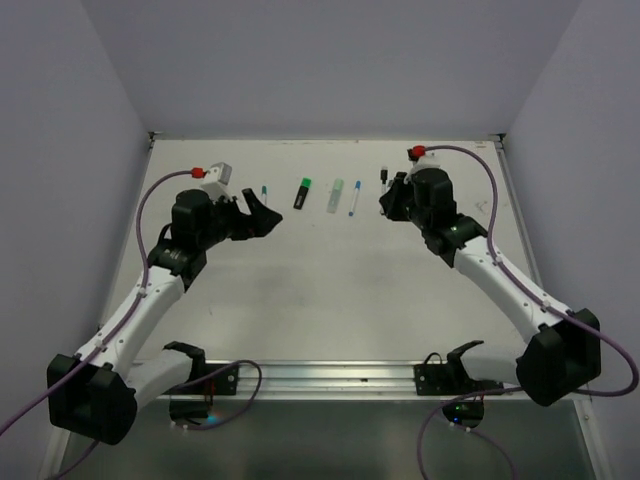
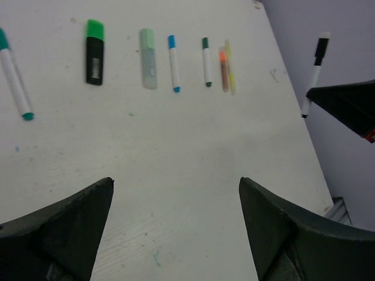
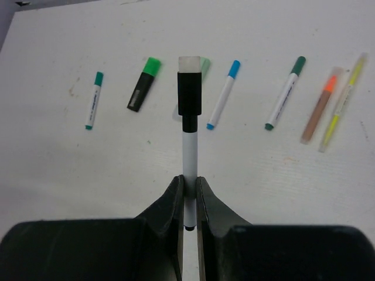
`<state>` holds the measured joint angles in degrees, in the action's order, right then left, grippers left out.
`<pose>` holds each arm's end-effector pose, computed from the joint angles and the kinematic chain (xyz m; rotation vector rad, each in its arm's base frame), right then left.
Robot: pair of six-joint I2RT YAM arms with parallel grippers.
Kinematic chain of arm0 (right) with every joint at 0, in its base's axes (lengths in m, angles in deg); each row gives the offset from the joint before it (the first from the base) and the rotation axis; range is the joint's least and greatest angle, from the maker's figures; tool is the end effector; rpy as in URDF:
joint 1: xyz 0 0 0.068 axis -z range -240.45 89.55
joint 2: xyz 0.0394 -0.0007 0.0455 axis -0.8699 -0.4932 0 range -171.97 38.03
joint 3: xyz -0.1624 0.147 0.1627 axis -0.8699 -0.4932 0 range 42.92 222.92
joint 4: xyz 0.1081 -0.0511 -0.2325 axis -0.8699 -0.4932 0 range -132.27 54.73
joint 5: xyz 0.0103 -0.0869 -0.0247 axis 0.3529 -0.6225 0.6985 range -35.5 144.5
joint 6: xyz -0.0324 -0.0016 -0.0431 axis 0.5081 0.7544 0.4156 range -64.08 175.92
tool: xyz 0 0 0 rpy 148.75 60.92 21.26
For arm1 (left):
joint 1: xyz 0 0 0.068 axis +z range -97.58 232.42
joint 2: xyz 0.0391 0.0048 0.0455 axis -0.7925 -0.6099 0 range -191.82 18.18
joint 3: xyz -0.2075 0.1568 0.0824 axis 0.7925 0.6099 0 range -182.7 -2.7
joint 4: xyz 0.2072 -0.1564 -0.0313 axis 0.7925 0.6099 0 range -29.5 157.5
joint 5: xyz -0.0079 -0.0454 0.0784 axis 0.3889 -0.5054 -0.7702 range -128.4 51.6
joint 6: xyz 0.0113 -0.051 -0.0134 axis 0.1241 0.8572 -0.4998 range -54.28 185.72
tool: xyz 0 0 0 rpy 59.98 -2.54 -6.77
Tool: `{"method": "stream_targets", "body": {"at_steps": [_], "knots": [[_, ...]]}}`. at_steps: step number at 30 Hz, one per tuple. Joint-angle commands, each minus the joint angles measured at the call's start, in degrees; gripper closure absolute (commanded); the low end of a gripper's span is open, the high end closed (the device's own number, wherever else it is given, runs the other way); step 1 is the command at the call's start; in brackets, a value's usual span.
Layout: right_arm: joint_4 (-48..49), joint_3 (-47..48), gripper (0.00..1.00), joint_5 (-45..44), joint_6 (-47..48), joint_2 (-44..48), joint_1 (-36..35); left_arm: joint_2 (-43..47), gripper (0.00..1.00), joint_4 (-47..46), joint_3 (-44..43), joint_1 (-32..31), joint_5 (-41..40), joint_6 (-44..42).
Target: Open the pen caps
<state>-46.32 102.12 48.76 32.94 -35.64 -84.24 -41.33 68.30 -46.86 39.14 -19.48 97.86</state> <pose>0.2729 0.1165 0.3165 0.0501 2.0383 0.4163 0.2283 -0.0658 0.2917 -0.1128 2.0463 -0.8322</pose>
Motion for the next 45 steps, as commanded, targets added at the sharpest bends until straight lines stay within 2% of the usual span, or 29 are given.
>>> {"method": "stream_targets", "body": {"at_steps": [1, 5, 12, 14, 18, 26, 29, 32, 34, 39, 40, 41, 43, 44, 45], "knots": [[8.3, -4.7, 1.0, 2.7, -1.4, 4.9, -3.9, -0.2, 0.1, -6.5, -4.3, -6.5, -1.1, 8.0], [14.7, -12.4, 1.0, 4.3, -2.2, 10.8, -7.8, -1.1, 0.27, -16.1, -3.4, -12.4, -5.8, 13.1], [23.1, -20.0, 1.0, 4.5, -4.2, 14.9, -12.0, -9.2, 0.29, -22.2, -6.9, -25.1, -17.6, 14.4], [23.9, -21.1, 1.0, 4.4, -4.3, 15.1, -12.6, -10.9, 0.29, -23.8, -7.7, -28.3, -18.7, 14.4], [25.5, -21.8, 1.0, 5.2, -4.2, 14.7, -13.1, -15.7, 0.3, -25.2, -9.4, -31.9, -23.7, 13.9], [28.4, -23.2, 1.0, 7.0, -5.0, 13.1, -13.8, -22.8, 0.36, -25.5, -12.6, -34.8, -25.9, 12.9], [29.9, -23.5, 1.0, 7.5, -5.2, 12.7, -14.1, -24.6, 0.47, -25.6, -13.2, -35.0, -26.5, 12.9], [30.4, -23.8, 1.0, 7.8, -5.2, 12.3, -14.4, -25.2, 0.52, -25.7, -13.2, -35.1, -27.3, 12.9], [30.6, -24.0, 1.0, 7.8, -5.1, 12.4, -14.4, -25.4, 0.6, -26.1, -13.0, -35.2, -27.5, 12.9], [31.0, -24.3, 1.0, 7.7, -5.4, 12.7, -14.6, -25.4, 0.87, -27.1, -11.9, -35.4, -26.5, 12.6], [30.9, -24.3, 1.0, 7.7, -5.1, 12.8, -14.6, -25.2, 0.96, -27.0, -11.5, -35.3, -26.5, 12.2], [30.6, -24.3, 0.94, 7.9, -5.0, 13.2, -14.6, -24.3, 1.0, -27.0, -11.1, -35.3, -26.6, 11.6], [29.9, -24.1, 0.79, 7.8, -4.4, 13.7, -14.6, -22.9, 1.0, -26.7, -9.5, -35.3, -27.4, 8.2], [27.9, -23.8, 0.63, 8.0, -4.4, 14.4, -14.6, -21.3, 1.0, -26.7, -8.9, -35.3, -27.5, 6.6], [26.5, -23.4, 0.58, 7.8, -3.7, 14.8, -14.5, -20.6, 1.0, -26.3, -8.4, -35.2, -27.7, 3.5]]}}
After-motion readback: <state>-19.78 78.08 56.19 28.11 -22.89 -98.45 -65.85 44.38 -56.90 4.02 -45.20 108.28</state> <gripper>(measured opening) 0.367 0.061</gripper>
